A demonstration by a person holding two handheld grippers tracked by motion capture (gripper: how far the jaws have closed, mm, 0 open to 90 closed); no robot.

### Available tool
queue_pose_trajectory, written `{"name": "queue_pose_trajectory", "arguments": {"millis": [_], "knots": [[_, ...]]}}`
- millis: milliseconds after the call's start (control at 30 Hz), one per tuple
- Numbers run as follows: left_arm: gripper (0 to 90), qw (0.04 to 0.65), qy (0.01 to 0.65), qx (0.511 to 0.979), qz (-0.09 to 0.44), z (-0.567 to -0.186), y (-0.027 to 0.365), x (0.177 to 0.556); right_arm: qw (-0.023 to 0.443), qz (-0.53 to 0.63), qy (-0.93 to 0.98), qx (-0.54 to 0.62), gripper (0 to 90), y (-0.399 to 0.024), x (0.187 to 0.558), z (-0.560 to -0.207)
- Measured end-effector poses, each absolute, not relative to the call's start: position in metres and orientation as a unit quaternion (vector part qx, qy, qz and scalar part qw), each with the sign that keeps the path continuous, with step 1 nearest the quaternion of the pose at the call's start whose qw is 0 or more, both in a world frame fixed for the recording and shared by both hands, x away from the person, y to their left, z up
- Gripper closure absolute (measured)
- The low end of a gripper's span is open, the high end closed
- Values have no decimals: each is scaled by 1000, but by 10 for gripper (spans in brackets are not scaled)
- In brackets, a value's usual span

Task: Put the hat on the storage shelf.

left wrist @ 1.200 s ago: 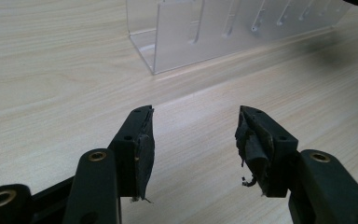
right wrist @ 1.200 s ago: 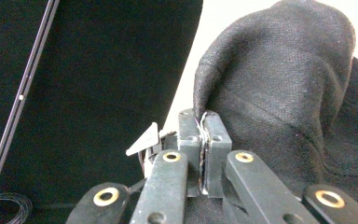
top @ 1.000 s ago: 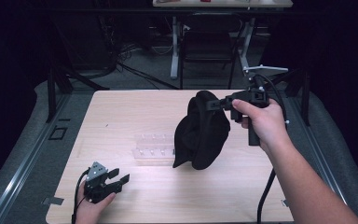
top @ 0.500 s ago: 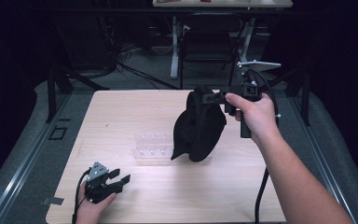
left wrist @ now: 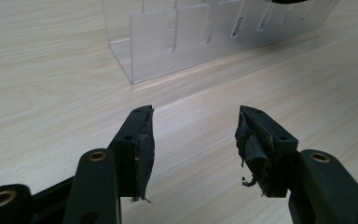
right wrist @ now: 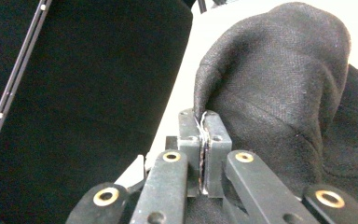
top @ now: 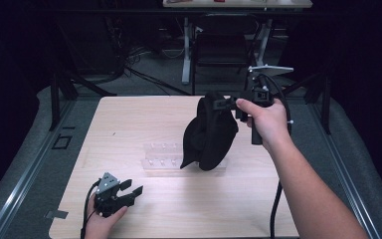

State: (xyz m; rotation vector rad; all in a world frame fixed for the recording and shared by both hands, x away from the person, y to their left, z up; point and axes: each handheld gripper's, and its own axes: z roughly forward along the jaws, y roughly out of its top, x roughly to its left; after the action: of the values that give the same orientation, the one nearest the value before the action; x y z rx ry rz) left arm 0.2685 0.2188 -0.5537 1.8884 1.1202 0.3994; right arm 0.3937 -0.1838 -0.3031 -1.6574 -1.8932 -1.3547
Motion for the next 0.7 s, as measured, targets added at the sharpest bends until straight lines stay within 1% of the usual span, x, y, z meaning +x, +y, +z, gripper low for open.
{"name": "queue_pose_trajectory", "arguments": {"millis": [67,300,533,700], "knots": [[469,446,444,762,155,-547,213,269,146,-471,-654,-574,884,-182,396,-304],[488,454,414,773,158,-531,198,272,144,-473,-652,-574,884,-179,399,-304],[505,463,377,785,165,-515,169,282,144,-473,-654,-573,883,-177,399,-303],[509,470,362,788,166,-507,153,286,144,-476,-652,-572,883,-175,401,-303]]}}
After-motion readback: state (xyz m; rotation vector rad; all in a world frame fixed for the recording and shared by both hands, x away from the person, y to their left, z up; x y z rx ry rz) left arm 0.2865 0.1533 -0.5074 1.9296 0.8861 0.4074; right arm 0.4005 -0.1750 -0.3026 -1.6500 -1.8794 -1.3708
